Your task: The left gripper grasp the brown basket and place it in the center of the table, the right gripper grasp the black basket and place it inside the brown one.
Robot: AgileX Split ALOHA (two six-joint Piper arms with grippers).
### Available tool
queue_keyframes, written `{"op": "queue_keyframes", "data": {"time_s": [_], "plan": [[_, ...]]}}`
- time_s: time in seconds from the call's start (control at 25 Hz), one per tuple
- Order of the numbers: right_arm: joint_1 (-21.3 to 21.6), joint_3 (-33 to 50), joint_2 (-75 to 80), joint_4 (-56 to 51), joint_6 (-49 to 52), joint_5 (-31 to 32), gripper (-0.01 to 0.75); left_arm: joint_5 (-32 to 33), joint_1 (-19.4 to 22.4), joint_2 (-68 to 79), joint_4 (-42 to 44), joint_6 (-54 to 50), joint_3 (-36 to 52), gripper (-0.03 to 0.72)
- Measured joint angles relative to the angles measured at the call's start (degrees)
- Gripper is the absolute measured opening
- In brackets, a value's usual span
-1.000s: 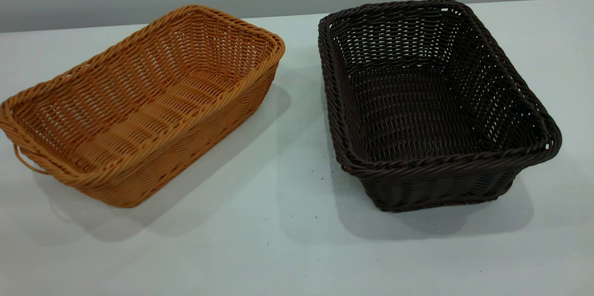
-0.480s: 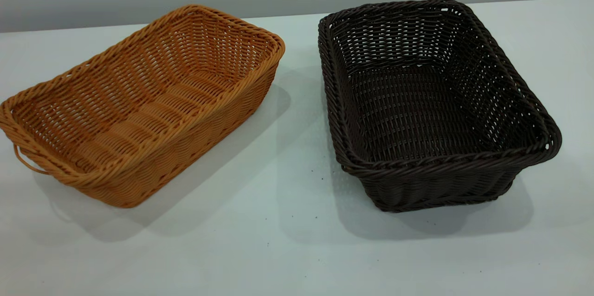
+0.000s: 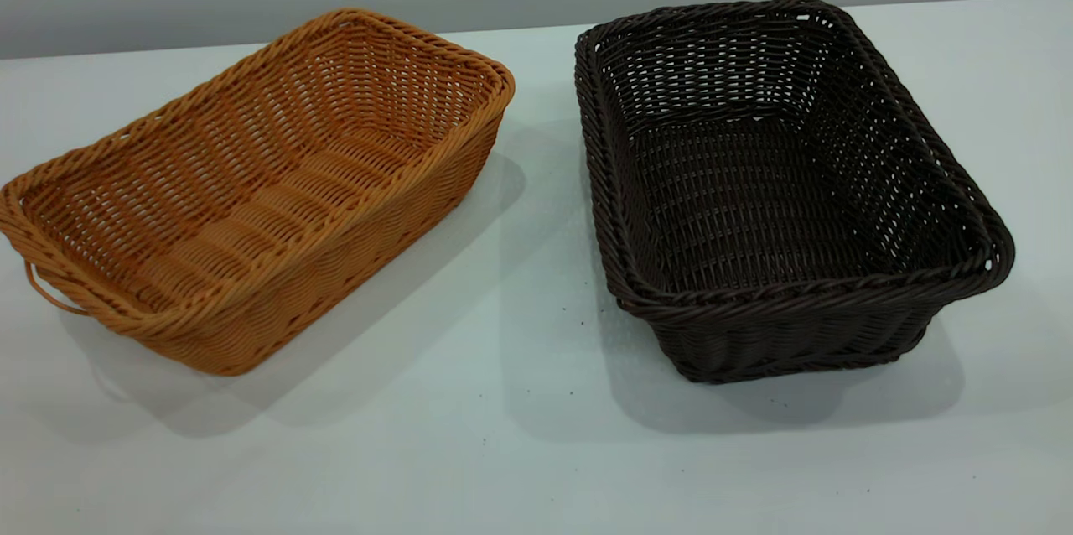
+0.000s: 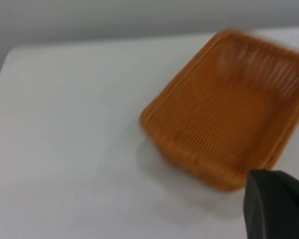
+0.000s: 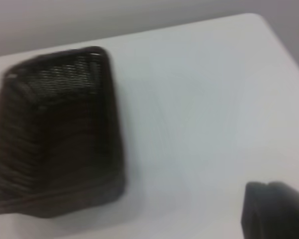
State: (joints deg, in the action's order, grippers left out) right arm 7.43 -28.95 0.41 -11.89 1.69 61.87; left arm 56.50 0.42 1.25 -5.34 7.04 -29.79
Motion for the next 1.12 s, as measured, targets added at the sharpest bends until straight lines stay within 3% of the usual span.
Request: {"op": "queue_keyframes", "data": {"time_s": [0.28,0.48,0.64,0.8,1.12], "plan": [[0.0,0.0,9.5,-12.8,-1.0,-7.4,0.23,-6.6,0.0,11.0,-12.3,12.4,-5.6,0.031],[0.0,0.0,17.7,-21.4,-5.2,-7.6,0.329,-6.9,0.0,21.0,-19.3,23.0,-6.9,0.127],[0.0,0.0,24.2,-28.2,-6.0,-7.6,0.349,-7.0,0.0,28.6,-24.3,33.0,-6.9,0.257],[0.0,0.0,29.8,-36.5,-10.0,-8.0,0.351,-10.7,0.0,35.0,-24.1,40.4,-6.9,0.37],[0.0,0.0,38.6,-42.7,-4.8,-12.0,0.351,-17.9,0.0,45.6,-24.2,41.3,-6.9,0.404]]}}
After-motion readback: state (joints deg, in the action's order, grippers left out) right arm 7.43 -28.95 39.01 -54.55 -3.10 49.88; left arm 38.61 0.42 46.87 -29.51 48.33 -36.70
